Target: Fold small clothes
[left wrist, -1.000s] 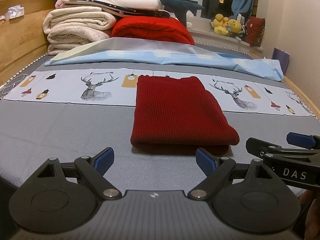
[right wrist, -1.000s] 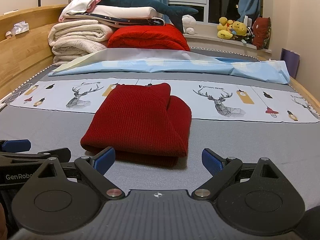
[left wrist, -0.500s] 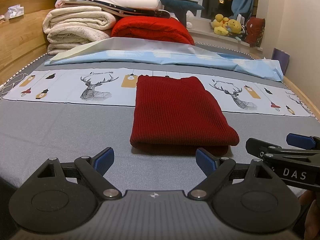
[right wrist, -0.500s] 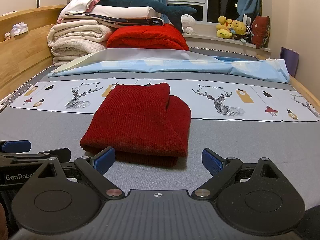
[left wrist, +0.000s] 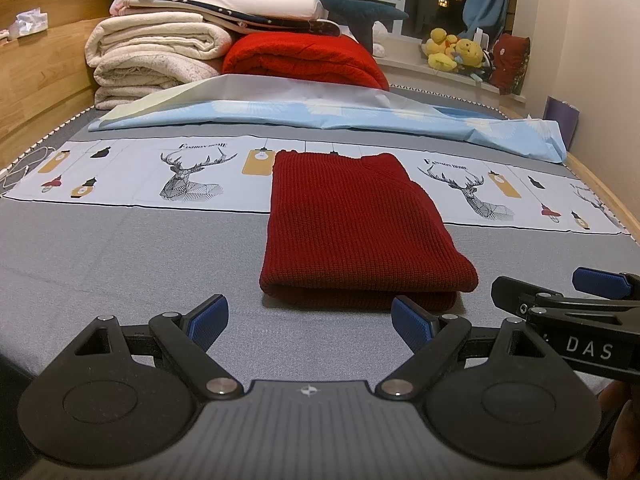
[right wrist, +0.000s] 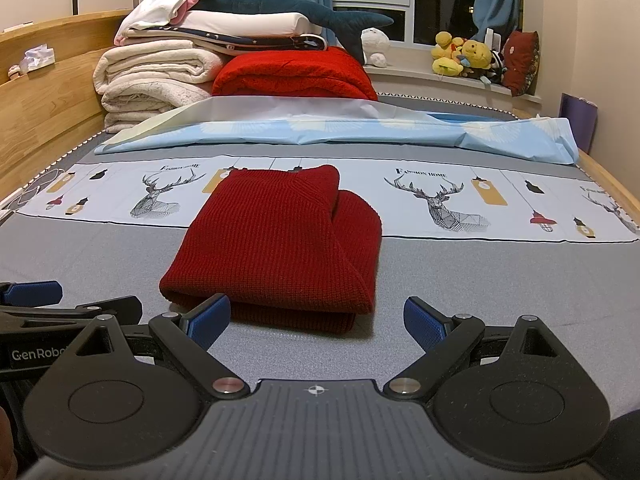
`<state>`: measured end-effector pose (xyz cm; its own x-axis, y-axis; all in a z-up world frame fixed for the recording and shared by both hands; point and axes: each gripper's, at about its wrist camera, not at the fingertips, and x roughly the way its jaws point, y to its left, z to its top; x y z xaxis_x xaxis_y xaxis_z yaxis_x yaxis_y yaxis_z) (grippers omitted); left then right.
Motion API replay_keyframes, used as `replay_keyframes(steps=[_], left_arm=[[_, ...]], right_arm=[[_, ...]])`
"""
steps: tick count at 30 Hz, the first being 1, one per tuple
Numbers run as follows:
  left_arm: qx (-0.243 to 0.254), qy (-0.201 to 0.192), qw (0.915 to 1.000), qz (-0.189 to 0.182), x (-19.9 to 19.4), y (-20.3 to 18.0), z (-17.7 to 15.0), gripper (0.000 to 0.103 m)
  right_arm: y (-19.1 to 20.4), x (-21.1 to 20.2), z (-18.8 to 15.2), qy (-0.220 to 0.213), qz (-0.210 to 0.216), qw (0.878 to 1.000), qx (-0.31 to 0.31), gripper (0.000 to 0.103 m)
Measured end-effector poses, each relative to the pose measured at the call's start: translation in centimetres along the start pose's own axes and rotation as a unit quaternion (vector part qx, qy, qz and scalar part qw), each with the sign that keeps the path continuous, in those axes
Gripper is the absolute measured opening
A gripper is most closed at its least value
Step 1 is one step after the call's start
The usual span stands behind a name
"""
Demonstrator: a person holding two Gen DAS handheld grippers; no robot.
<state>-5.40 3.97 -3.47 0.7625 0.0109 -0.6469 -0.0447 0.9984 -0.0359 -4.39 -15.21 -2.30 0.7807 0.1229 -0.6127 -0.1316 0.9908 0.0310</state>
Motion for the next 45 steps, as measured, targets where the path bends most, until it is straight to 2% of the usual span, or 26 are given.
replay_keyframes(steps=[45], left_arm=[[0.002,0.005,1.0,-0.002,0.61,0.06,-0.31,0.092]], right_arm=[[0.35,0.59,-0.65,0.006,-0.004,1.0,0.005,0.094]])
